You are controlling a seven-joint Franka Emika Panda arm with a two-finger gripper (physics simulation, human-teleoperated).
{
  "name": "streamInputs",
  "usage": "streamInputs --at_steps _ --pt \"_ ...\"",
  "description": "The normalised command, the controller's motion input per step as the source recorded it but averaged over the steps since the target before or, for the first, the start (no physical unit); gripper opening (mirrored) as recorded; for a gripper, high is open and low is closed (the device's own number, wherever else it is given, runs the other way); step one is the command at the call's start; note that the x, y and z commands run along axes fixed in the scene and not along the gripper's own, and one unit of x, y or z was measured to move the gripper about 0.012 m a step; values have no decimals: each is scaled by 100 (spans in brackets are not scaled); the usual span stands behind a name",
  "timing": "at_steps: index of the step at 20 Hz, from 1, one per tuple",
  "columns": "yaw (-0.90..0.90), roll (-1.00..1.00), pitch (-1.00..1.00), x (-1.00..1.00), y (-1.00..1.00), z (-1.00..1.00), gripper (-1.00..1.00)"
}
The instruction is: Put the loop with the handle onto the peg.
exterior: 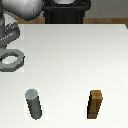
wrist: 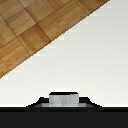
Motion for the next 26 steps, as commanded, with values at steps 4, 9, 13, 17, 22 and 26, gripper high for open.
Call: streamInputs --at_steps 4,9,13,17,22,26 --pt "0 0 0 0 100 0 -100" --pt "0 0 0 80 20 0 -100" --pt "0 0 0 25 -25 25 -100" --pt "0 0 0 0 0 0 -100" --pt "0 0 0 40 20 0 -100" --pt "0 0 0 25 0 0 -100"
